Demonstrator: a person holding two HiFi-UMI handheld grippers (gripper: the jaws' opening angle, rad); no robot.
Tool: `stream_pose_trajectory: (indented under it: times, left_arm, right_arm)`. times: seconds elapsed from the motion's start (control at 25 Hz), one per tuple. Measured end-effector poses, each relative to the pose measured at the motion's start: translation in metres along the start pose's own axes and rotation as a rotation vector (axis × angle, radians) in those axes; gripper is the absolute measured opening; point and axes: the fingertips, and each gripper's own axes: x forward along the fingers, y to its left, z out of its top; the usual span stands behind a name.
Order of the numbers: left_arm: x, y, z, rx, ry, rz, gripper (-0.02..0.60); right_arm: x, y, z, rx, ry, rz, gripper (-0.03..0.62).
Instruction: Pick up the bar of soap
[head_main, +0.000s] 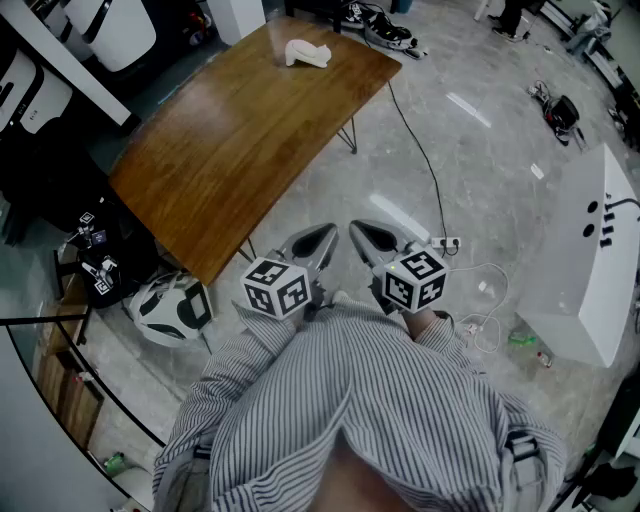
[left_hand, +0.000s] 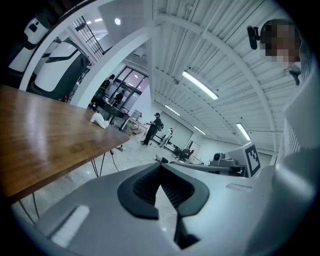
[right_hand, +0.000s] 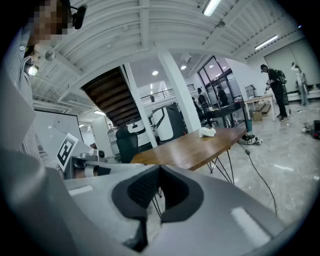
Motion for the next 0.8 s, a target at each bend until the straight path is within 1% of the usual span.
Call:
stream_pose_trajectory:
  times: [0.16,0.52,0.68,0.8]
  left_arm:
    - [0.001,0.003,0.000,0.017,0.012,-0.004,0.002]
    - [0.007,0.007,0.002,0.002,0.008,0.007,0.002]
    - [0.014,0.009,0.003,0.003,0.009,0.010,0.002]
    - [0.018,0.009,0.009,-0.001,-0.016,0.003,0.003]
  right_arm:
    - [0.005,0.001,0.001,0.001,-0.001,0.014,0.002]
    - [0.008,-0.003,0.000,-0.011,0.023,0.022,0.002]
    - [0.009,-0.012,0.005,0.019,-0.008,0.037,0.002]
    - [0.010,-0.019,0.013,0.002,-0.033,0.029,0.002]
